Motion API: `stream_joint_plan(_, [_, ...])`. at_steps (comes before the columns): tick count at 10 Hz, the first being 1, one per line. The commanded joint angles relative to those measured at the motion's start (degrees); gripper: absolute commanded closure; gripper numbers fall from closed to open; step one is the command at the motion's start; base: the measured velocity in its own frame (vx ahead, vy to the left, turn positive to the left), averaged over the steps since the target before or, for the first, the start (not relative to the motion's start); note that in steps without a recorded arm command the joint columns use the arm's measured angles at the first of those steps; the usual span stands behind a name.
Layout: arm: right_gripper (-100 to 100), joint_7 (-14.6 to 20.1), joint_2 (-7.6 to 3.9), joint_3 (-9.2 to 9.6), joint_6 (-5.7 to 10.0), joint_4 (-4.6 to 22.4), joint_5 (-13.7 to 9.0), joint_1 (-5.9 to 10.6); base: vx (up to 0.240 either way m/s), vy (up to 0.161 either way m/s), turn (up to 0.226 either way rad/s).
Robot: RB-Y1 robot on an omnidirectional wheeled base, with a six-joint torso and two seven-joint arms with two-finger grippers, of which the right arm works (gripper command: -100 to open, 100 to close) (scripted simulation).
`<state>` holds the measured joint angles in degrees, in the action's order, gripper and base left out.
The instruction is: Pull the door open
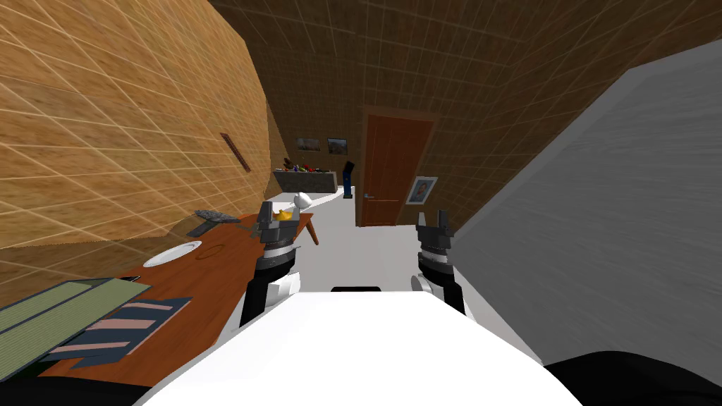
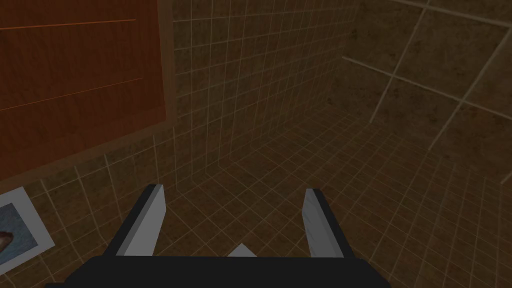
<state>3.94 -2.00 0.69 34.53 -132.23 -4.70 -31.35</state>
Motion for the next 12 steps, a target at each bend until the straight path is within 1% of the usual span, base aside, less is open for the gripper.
stream_joint_plan(1, [-100, 0.1, -0.31, -0.14, 0.23, 1.7, 0.1, 0.68, 0.064, 0.002, 0.013])
stream_joint_plan(2, [-100, 0.2, -0.52, -0.24, 0.41, 3.0, 0.2, 1.22, 0.122, 0.013, 0.026])
stream_joint_plan(3, [-100, 0.2, -0.63, -0.3, 0.51, 3.7, 0.2, 1.49, 0.116, 0.012, 0.017])
stream_joint_plan(4, [-100, 0.3, -0.85, -0.41, 0.7, 5.1, 0.3, 2.05, 0.119, 0.015, 0.018])
stream_joint_plan(5, [-100, 0.4, -1.11, -0.56, 0.96, 7.1, 0.4, 2.82, 0.136, 0.002, 0.026])
stream_joint_plan(7, [-100, 0.5, -1.38, -0.72, 1.23, 9.1, 0.5, 3.62, 0.119, 0.006, 0.019])
stream_joint_plan(8, [-100, 0.7, -1.66, -0.9, 1.53, 11.3, 0.7, 4.5, 0.138, 0.025, 0.024])
stream_joint_plan(12, [-100, 1.0, -2.23, -1.3, 2.21, 16.3, 1.0, 6.5, 0.107, 0.008, 0.021])
